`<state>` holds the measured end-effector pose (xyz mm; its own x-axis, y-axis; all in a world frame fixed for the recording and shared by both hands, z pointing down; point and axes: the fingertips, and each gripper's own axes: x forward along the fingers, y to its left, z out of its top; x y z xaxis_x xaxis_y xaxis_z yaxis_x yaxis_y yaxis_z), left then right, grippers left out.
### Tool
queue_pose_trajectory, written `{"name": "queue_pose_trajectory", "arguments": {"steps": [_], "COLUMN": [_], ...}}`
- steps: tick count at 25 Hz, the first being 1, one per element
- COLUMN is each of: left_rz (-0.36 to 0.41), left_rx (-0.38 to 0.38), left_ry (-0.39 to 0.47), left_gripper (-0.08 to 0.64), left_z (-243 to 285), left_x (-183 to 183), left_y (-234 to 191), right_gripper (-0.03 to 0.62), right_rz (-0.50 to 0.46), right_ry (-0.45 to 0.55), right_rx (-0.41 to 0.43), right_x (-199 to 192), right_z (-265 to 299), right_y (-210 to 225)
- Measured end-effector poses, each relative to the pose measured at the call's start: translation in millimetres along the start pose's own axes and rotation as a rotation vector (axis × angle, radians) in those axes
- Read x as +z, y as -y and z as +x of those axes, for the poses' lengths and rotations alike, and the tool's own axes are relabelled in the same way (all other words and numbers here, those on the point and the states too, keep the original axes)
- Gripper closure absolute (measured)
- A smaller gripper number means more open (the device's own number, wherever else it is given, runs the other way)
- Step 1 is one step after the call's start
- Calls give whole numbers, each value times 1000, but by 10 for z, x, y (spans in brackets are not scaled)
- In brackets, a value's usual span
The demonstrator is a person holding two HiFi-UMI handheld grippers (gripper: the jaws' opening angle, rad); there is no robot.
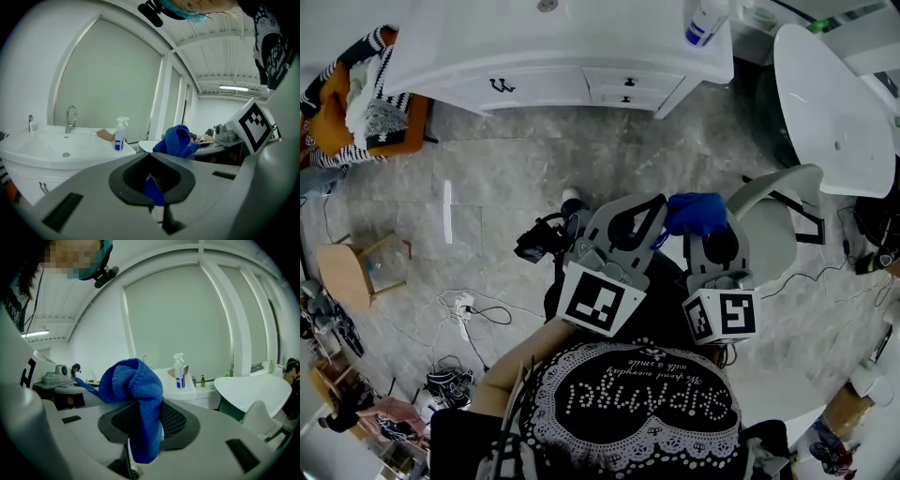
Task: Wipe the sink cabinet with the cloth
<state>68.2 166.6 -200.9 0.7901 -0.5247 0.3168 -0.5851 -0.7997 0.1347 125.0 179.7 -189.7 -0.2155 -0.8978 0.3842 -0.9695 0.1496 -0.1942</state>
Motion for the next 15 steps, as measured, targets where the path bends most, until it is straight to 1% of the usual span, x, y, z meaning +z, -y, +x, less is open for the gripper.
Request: {"name": "queue_pose_trajectory", "arguments": {"steps": [15], "left_rz": [12], "left_rx": [1], "left_ry": [5], "left_gripper": [557], "left_z": [-64], "left_x": [-14], "left_y": [95], "right_gripper": [477], "right_rz": [-6], "right_ry": [6], "right_rx": [12], "right_x": [-30], "right_z": [-99], "right_y": [-33]}}
